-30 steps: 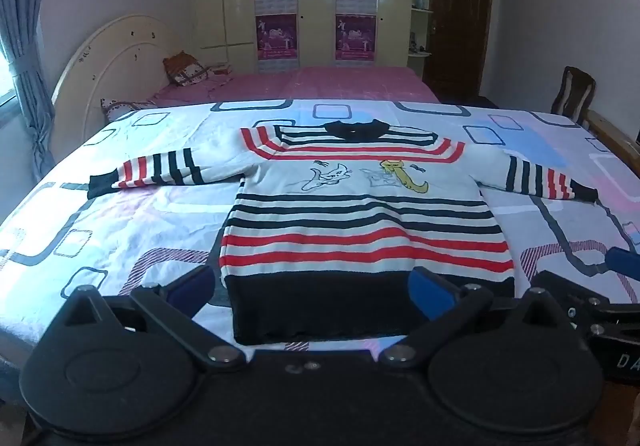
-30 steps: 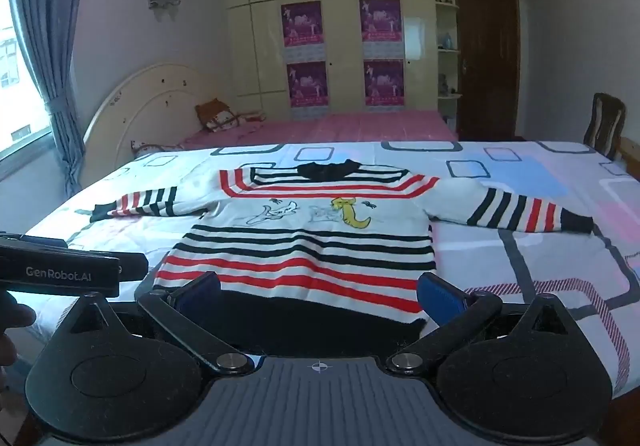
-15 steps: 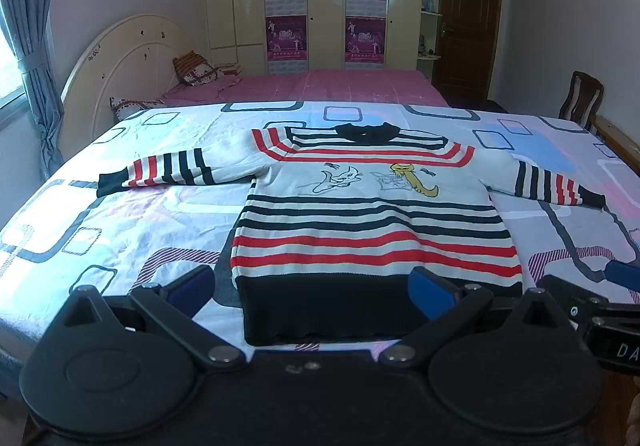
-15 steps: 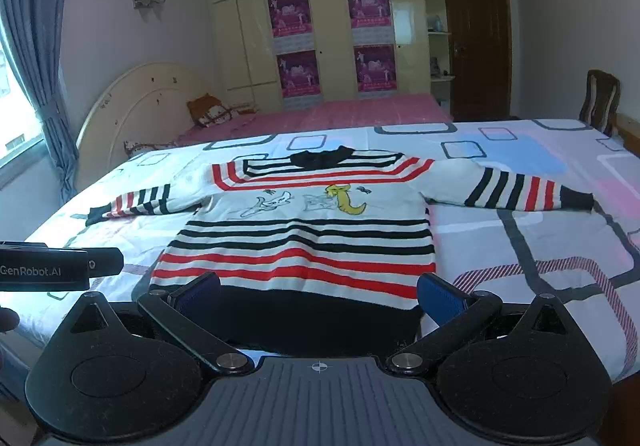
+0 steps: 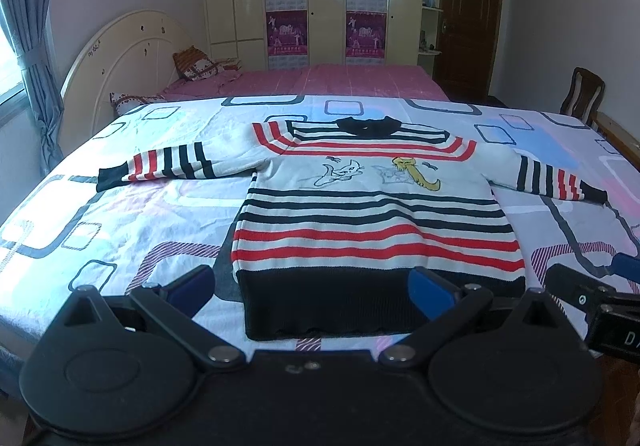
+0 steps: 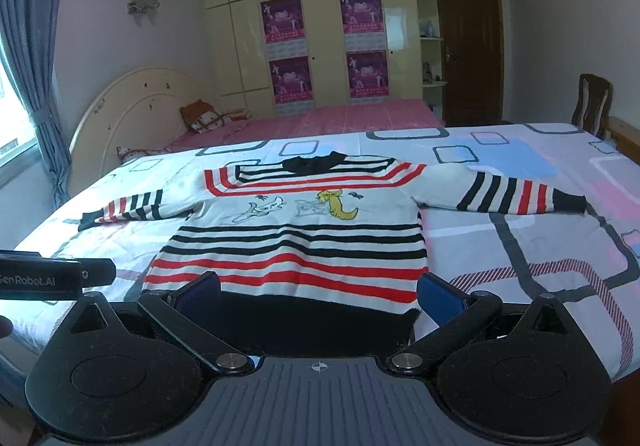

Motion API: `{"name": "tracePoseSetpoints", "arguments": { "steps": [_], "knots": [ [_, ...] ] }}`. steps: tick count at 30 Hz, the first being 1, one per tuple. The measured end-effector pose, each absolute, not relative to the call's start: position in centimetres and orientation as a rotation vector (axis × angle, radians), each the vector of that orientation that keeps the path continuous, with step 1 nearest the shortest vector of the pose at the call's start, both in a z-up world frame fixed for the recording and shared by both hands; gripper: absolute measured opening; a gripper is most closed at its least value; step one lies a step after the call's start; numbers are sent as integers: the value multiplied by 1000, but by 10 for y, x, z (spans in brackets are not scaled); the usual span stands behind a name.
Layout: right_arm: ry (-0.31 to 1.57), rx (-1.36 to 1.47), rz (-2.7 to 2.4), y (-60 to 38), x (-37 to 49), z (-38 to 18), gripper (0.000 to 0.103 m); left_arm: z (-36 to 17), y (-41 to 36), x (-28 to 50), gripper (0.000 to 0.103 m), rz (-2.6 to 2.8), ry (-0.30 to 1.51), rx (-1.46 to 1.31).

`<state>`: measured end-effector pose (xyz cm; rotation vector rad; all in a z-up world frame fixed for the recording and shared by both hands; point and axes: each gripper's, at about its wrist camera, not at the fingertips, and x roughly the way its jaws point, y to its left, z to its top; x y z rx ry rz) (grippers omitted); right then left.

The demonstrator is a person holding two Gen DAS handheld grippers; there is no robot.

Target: Fold small clothes

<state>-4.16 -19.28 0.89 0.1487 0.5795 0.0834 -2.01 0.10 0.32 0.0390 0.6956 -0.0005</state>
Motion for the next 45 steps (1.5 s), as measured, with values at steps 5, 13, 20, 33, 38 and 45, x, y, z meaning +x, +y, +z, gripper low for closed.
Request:
{"name": "tracePoseSetpoints", "arguments": {
  "steps": [5,13,20,33,38,45],
  "knots": [
    [584,148,88,-192,-40,8,103,3,1,-19,103,2,701,35],
    [585,157,89,-193,-38,8,103,2,0,-16,103,4,710,31],
    [580,161,84,-196,-35,8,103,1,0,-14,103,3,714,31],
    [581,163,72,-199,-32,8,103,1,0,-14,103,3,716,31],
    [579,167,69,-200,-31,8,103,-2,0,-13,103,4,722,31],
    [580,167,68,-201,-30,8,103,-5,-1,-12,103,2,726,30]
  ]
}}
